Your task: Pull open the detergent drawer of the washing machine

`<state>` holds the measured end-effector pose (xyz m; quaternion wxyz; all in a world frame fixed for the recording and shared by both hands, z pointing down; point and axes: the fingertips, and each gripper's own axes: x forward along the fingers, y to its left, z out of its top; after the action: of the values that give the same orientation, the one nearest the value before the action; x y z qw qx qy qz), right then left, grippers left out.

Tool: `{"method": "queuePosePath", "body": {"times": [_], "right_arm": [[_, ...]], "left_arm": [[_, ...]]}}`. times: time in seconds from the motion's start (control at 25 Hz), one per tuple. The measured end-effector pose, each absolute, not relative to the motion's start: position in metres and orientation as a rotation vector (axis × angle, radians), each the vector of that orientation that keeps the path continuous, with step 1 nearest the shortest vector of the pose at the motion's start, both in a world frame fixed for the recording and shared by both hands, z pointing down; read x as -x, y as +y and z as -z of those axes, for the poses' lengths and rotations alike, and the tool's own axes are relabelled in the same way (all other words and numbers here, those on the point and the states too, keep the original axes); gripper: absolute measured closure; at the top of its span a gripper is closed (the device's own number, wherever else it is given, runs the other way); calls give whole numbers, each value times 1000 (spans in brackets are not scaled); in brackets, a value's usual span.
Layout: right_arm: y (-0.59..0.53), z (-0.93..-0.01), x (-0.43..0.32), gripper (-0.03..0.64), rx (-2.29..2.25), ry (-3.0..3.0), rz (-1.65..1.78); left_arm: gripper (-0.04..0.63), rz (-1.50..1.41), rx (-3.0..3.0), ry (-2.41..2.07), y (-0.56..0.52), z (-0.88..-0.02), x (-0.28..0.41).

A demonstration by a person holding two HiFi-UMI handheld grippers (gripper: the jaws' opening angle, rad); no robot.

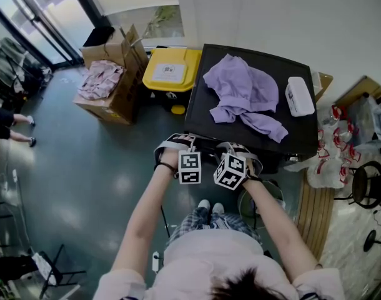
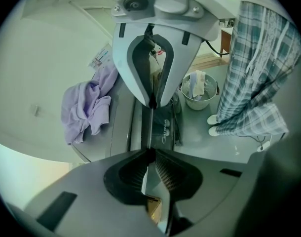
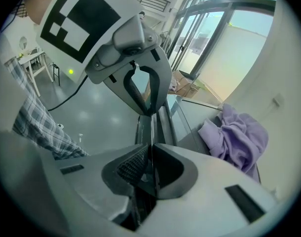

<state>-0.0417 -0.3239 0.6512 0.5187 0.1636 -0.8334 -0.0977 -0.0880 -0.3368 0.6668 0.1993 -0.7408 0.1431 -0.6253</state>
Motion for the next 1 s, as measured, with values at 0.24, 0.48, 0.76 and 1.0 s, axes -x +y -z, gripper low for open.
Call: {"method": "queuePosePath", "body": {"times": [0.24,0.48,0.76,1.0], "right_arm": [[-304,-651,41,563,-380,-2025,195],[-281,-651,42,565,-348,-2043,164],[-248,-654,46,568,-303,-2073,103],[-224,-655,47,569,-292,-2091,75]], "left_arm": [[526,1721,2096,386,-315,-666,86],[528,1721,2112,363,-292,-666,89],[529,1720,2136,346,-261,-669,92],[529,1727,2138,339,-236,-669,94]]}}
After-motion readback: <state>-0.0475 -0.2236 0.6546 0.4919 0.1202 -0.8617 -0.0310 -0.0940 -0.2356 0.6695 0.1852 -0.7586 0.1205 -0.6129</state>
